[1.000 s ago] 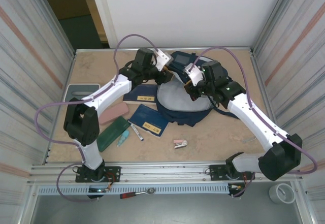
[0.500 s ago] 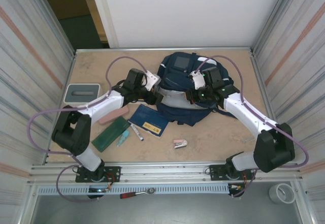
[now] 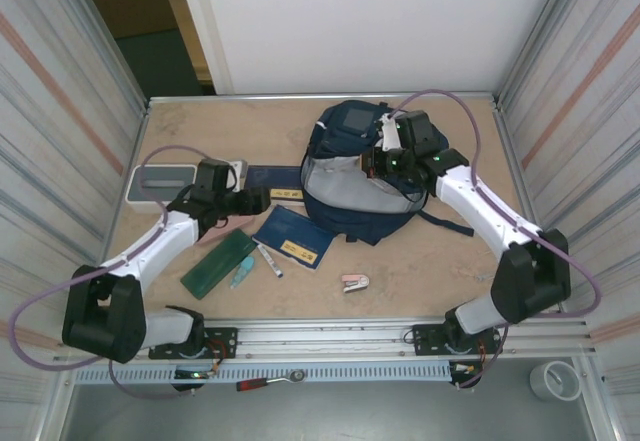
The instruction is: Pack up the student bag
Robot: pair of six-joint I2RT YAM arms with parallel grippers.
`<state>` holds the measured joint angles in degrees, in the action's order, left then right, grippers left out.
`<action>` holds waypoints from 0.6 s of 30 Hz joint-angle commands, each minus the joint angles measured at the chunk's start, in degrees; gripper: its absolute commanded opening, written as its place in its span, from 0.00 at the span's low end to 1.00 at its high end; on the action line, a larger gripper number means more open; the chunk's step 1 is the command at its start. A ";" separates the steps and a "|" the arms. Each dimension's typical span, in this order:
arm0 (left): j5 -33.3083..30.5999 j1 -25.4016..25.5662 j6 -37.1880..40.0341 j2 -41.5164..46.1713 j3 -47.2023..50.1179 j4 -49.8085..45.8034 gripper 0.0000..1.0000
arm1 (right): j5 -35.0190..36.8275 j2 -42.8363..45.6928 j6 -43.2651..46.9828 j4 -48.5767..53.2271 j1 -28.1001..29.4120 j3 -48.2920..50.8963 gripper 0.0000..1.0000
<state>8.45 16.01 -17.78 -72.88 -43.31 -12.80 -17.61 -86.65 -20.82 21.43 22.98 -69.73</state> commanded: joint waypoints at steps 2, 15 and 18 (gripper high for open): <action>-1.53 -1.53 -3.23 -1.30 -2.42 -6.01 0.80 | 4.83 -6.74 -1.36 2.92 0.92 -6.02 0.10; -0.01 7.74 -4.22 -5.81 -0.62 -7.55 0.77 | 6.98 10.24 -7.04 4.67 12.87 13.16 0.81; 0.11 7.72 -3.44 -6.61 -0.72 -8.34 0.77 | 6.42 10.28 -13.37 -1.41 16.42 19.40 0.87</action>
<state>9.30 23.90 -20.91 -78.67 -44.71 -19.55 -10.44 -75.11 -26.30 23.97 37.71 -54.87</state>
